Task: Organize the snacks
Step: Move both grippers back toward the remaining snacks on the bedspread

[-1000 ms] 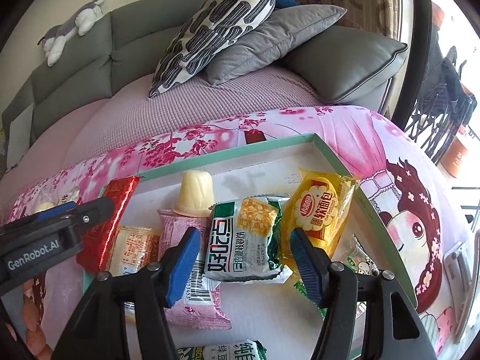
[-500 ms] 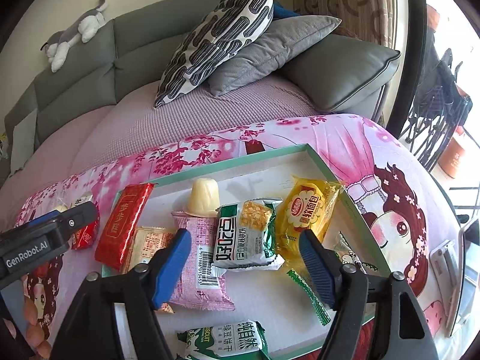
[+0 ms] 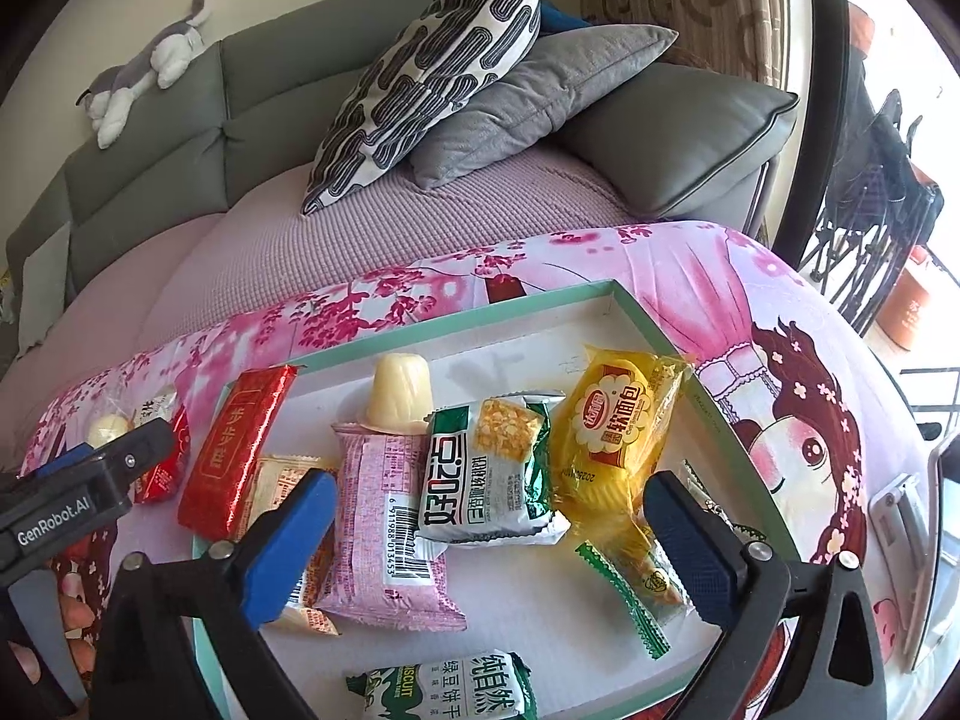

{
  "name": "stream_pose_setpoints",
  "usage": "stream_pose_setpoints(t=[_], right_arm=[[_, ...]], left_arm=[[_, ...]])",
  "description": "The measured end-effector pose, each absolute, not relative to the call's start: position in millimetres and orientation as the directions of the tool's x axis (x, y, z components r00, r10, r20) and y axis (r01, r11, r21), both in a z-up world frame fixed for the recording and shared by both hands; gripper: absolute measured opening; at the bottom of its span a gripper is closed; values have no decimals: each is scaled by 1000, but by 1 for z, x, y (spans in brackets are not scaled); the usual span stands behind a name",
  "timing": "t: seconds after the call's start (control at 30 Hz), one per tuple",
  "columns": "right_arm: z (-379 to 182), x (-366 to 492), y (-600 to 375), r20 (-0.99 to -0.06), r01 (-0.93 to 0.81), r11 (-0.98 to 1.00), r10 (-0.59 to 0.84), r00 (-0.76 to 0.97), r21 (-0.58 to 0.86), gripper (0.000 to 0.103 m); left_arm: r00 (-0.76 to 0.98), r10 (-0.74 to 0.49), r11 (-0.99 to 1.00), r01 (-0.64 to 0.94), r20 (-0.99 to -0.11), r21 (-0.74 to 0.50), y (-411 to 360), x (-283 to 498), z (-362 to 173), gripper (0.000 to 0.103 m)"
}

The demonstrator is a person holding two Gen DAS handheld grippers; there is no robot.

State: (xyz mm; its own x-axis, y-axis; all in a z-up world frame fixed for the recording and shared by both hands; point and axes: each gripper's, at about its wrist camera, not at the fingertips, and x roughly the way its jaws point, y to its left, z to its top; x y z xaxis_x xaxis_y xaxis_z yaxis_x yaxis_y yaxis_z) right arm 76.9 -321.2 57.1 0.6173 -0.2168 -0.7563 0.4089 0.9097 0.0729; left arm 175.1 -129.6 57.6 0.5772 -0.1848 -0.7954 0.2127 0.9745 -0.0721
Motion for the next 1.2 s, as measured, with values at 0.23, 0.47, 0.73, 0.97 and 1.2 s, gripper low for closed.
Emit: stream_pose_setpoints(t=[0.23, 0.47, 0.73, 0.97, 1.2], right_arm=[[62, 79, -310, -751, 382, 919, -184, 634, 98, 103], [60, 94, -266, -754, 254, 956, -61, 654, 143, 103], [53, 107, -209, -755, 109, 975, 76, 651, 193, 103], [48, 113, -185, -766, 84, 980, 88, 636, 183, 103], [50, 137, -168, -756, 65, 978, 110, 646, 198, 103]], left_arm=[[587, -184, 979, 182, -788, -92, -104, 163, 53, 99], [608, -95, 995, 66, -788, -69, -47, 153, 56, 99], [607, 35, 995, -94, -794, -27, 34, 143, 60, 99], [566, 32, 980, -181, -823, -86, 79, 143, 41, 99], [536, -5, 984, -147, -844, -100, 71, 164, 20, 99]])
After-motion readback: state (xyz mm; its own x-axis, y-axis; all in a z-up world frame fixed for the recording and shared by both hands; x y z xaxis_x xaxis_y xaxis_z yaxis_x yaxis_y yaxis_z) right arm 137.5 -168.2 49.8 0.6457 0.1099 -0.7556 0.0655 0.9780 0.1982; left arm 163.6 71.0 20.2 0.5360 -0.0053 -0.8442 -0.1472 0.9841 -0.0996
